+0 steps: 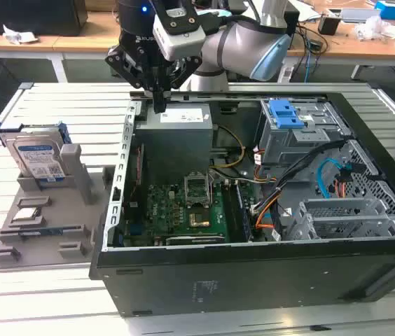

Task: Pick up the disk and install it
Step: 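Reach for the disk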

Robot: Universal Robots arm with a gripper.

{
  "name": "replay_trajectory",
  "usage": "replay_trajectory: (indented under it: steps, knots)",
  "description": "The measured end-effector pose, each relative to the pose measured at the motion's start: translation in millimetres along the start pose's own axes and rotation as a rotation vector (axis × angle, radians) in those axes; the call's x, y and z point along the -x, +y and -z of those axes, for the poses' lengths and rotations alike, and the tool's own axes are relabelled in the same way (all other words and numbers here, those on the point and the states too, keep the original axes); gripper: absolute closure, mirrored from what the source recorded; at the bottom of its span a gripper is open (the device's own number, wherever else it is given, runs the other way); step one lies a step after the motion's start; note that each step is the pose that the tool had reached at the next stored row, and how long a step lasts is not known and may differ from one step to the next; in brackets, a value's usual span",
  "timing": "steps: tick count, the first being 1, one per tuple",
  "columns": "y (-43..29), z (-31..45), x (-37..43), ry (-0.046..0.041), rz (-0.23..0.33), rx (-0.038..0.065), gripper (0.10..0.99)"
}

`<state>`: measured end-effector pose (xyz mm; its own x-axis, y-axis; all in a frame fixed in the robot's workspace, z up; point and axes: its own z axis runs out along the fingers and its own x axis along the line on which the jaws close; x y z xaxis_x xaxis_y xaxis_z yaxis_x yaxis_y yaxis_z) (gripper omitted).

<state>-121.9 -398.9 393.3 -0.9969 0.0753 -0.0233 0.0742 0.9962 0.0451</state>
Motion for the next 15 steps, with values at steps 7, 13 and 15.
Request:
replay_trajectory:
  steps: [7, 13, 15]
  knots:
    - [-0.7, 0.2, -9.1, -0.0001, 0.000, 0.000, 0.980]
    - [-1.3, 0.5, -17.0, 0.0000, 0.000, 0.000, 0.980]
    - [-1.4, 0.5, -19.3, 0.0000, 0.000, 0.000, 0.980]
